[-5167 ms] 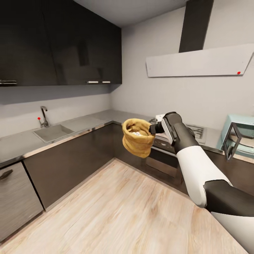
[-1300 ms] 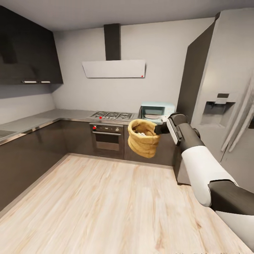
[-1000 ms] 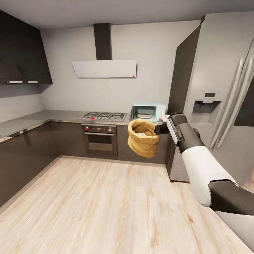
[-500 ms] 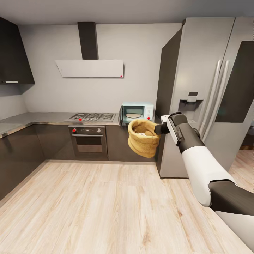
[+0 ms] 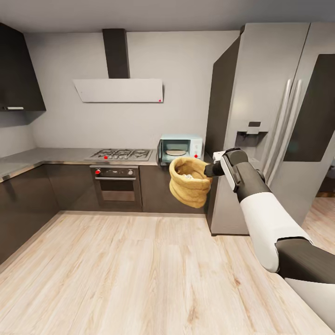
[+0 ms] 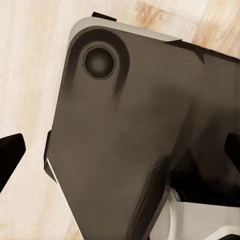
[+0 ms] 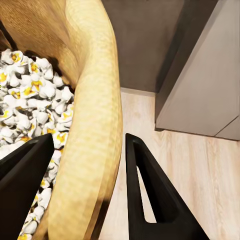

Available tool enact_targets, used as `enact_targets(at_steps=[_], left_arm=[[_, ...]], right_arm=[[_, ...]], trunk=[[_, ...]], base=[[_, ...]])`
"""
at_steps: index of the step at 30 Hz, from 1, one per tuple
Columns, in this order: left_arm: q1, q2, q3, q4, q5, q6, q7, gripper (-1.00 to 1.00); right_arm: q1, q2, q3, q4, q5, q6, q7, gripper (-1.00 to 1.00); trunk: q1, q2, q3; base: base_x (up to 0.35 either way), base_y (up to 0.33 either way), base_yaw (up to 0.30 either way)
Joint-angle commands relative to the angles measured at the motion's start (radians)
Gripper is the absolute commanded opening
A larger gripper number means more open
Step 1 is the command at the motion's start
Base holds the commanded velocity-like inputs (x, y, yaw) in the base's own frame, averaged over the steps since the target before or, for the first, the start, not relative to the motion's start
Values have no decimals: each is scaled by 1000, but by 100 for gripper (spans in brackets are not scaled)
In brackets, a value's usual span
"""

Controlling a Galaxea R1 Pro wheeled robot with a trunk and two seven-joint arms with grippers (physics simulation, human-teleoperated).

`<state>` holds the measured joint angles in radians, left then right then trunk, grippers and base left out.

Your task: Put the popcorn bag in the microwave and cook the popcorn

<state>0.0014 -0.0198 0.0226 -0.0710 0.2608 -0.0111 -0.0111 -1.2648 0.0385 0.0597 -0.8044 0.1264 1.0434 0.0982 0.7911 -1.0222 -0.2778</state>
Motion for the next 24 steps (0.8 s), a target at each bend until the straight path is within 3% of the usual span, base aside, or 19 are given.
enact_targets(at_steps=[1, 24], left_arm=[[0, 0, 2, -1, 5, -1, -1, 100], [0, 0, 0, -1, 2, 7, -3, 100]], right_arm=[[-1, 0, 1, -1, 11, 4, 10, -100], [-1, 2, 6, 1, 12, 4, 9, -100]], trunk=[[0, -1, -1], [0, -1, -1]], base=[[0, 0, 0], [304, 0, 0]])
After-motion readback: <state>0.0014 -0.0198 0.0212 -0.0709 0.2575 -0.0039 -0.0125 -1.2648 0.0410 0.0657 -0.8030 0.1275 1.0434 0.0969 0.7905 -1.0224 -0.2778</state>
